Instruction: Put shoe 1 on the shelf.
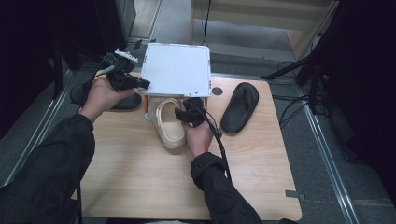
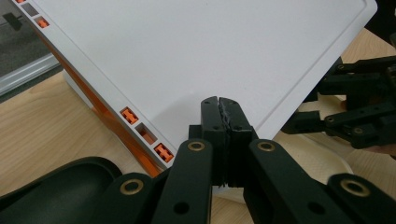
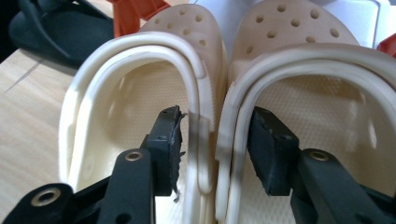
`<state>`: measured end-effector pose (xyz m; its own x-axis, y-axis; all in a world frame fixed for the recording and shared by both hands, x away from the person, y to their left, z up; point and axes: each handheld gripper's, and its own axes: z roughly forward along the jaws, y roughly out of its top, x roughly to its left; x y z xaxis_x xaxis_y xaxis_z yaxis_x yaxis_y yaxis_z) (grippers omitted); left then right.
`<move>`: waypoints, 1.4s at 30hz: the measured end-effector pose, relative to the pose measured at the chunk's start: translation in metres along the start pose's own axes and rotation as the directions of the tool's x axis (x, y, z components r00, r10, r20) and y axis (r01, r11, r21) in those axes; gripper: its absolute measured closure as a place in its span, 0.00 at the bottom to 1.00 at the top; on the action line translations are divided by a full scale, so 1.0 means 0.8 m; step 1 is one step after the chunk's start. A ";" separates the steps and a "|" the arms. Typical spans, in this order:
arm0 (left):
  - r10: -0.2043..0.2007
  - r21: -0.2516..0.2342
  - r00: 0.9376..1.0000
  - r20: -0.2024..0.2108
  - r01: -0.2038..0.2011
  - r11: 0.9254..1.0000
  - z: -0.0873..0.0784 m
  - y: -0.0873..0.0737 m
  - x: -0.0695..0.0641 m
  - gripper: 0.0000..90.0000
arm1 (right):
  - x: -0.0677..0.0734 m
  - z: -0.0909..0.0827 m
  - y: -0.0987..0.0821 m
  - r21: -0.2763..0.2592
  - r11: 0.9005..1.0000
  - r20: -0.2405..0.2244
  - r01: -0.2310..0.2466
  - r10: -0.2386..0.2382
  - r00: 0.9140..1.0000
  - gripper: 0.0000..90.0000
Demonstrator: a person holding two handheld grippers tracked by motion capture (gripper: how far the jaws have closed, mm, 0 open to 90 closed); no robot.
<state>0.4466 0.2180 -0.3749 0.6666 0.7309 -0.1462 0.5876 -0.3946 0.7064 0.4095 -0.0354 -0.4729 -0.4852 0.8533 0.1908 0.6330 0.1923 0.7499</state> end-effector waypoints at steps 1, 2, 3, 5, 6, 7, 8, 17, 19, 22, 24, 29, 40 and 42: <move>0.000 0.001 1.000 0.001 0.000 1.000 0.000 0.000 0.000 1.00 | 0.000 -0.003 0.000 0.008 1.000 -0.005 0.005 -0.005 1.000 0.61; -0.001 0.002 1.000 0.000 0.001 1.000 0.000 0.000 0.000 1.00 | -0.001 -0.006 0.000 0.012 1.000 -0.012 0.012 -0.011 1.000 0.61; -0.002 0.002 1.000 0.000 0.002 1.000 0.000 0.000 0.000 1.00 | -0.002 -0.010 0.001 0.014 1.000 -0.015 0.017 -0.017 1.000 0.61; -0.003 0.002 1.000 0.000 0.003 1.000 0.000 0.000 0.000 1.00 | -0.002 -0.019 0.002 0.009 1.000 -0.019 0.024 -0.023 1.000 0.62; -0.004 0.002 1.000 0.001 0.004 1.000 0.000 0.000 0.000 1.00 | -0.003 -0.024 0.002 0.007 1.000 -0.023 0.026 -0.026 0.999 0.62; -0.005 0.002 1.000 0.000 0.005 1.000 0.000 0.000 0.000 1.00 | -0.003 -0.028 0.001 0.006 0.999 -0.027 0.033 -0.033 0.999 0.62; -0.005 0.002 1.000 0.001 0.005 1.000 0.000 0.000 0.000 1.00 | -0.003 -0.033 0.000 0.007 0.999 -0.033 0.037 -0.037 0.999 0.62; -0.005 0.007 1.000 -0.002 0.005 1.000 0.000 0.001 0.000 1.00 | 0.000 -0.070 -0.011 -0.015 0.999 -0.093 0.049 -0.050 0.994 0.75; -0.006 0.004 1.000 -0.004 0.006 1.000 0.000 0.001 0.000 1.00 | 0.000 -0.077 -0.016 -0.020 0.998 -0.104 0.058 -0.060 0.993 0.80; -0.007 0.004 1.000 -0.002 0.007 1.000 0.000 0.001 0.000 1.00 | 0.000 -0.086 -0.023 -0.022 0.997 -0.123 0.069 -0.071 0.990 0.87; -0.005 0.006 1.000 -0.002 0.005 1.000 0.000 0.001 0.000 1.00 | 0.001 -0.091 -0.030 -0.027 0.996 -0.138 0.082 -0.085 0.987 0.92; -0.007 0.007 1.000 -0.006 0.007 1.000 0.000 0.001 -0.001 1.00 | 0.007 -0.099 -0.055 -0.049 0.993 -0.146 0.107 -0.113 0.983 1.00; -0.005 0.005 1.000 -0.011 0.005 1.000 0.000 0.001 -0.001 1.00 | 0.018 -0.099 -0.111 -0.029 0.991 -0.182 0.128 -0.131 0.975 1.00; -0.005 0.005 1.000 -0.010 0.005 1.000 0.000 0.001 -0.001 1.00 | 0.020 -0.097 -0.119 -0.028 0.992 -0.181 0.120 -0.123 0.976 1.00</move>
<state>0.4464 0.2170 -0.3744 0.6590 0.7386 -0.1423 0.5930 -0.3937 0.7024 0.2945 -0.0773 -0.4923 -0.6607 0.7211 0.2084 0.5531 0.2799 0.7847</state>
